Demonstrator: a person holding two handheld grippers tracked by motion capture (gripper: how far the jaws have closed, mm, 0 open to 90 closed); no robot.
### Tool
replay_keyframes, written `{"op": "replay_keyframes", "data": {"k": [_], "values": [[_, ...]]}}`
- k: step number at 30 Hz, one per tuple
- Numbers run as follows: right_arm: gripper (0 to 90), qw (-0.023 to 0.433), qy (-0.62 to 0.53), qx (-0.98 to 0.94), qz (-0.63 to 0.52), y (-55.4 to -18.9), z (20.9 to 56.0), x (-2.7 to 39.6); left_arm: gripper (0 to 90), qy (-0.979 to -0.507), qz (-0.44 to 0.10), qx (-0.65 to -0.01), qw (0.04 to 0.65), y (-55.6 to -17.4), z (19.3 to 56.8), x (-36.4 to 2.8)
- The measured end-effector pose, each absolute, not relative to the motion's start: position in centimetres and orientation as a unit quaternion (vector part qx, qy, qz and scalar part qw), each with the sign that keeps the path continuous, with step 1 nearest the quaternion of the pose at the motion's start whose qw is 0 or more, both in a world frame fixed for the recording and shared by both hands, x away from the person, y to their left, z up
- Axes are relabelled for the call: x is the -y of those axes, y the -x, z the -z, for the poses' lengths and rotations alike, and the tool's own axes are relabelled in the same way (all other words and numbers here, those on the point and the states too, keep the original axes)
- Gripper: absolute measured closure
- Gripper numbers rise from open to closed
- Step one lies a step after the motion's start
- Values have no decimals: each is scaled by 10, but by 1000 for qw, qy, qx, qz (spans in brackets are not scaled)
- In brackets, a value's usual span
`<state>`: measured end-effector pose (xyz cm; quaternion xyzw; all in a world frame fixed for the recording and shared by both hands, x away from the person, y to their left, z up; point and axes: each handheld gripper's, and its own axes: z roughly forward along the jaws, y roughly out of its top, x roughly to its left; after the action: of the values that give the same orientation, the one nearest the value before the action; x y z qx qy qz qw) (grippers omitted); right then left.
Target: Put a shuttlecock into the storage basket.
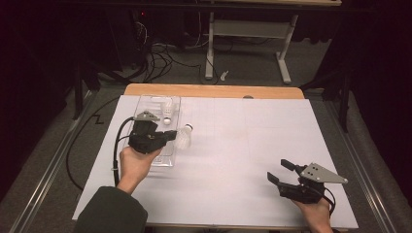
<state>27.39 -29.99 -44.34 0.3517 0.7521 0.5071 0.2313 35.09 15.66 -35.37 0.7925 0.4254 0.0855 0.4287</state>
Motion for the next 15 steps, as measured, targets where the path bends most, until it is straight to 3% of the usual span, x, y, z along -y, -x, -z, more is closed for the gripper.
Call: {"op": "replay_keyframes", "data": {"k": [15], "values": [[300, 229, -353, -753, -506, -274, 444, 300, 900, -785, -89, -437, 430, -355, 350, -169]]}}
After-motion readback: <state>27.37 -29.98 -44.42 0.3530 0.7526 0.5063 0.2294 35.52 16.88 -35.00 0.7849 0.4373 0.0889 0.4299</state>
